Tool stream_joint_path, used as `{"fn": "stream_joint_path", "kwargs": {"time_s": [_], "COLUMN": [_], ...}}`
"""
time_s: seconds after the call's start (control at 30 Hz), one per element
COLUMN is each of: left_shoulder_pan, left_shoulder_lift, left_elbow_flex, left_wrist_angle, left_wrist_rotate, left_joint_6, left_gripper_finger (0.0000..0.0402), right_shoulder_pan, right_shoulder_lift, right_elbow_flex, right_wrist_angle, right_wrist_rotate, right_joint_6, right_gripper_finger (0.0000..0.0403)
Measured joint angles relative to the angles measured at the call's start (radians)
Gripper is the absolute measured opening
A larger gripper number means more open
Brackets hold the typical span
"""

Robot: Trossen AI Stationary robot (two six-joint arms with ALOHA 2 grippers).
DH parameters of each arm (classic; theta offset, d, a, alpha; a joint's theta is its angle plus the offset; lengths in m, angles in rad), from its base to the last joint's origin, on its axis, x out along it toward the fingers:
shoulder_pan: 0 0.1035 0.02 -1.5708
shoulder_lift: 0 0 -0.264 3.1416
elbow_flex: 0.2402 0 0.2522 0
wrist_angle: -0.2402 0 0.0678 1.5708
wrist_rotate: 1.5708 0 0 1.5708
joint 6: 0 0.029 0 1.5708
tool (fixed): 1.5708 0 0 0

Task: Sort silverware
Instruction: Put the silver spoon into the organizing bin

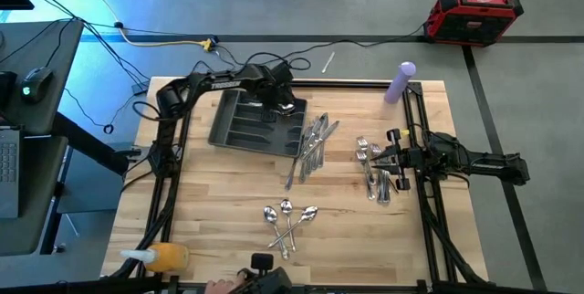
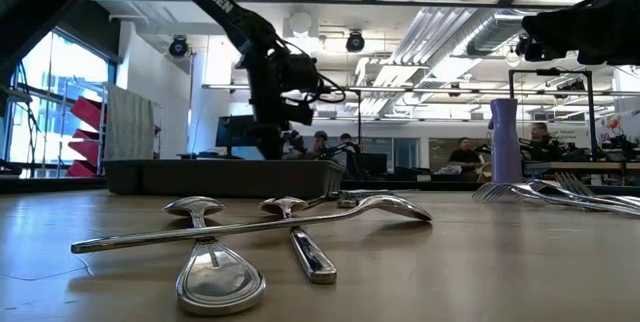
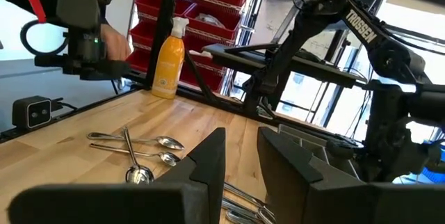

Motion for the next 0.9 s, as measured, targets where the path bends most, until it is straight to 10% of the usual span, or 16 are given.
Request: {"fn": "stream_joint_path", "kwargs": {"time_s": [0.37,0.67,0.9], "left_shoulder_pan": [-0.004,-0.118,-0.421], "left_shoulder_lift": [0.004,-0.018,-0.049], "left_elbow_flex": [0.081,0.234,0.201], "left_wrist_angle": [-0.152,-0.563,-0.625], "left_wrist_rotate": [-0.06,-0.025,-0.001], "left_joint_6": [-0.1,-0.746,-1.101], "left_gripper_finger": [0.0093,0.0102,0.0086], "right_shoulder_pan": [0.0,0.0,0.0], "right_shoulder_lift": [0.0,0.0,0.0], "right_elbow_flex": [0.0,0.0,0.0], "right_wrist_angle": [-0.003,-0.004,-0.003], "right_wrist_rotate": [0.0,0.0,0.0], "right_joint_6": [-0.001,-0.002,-0.001], "right_gripper_finger": [0.0073,0.0073,0.0073]}}
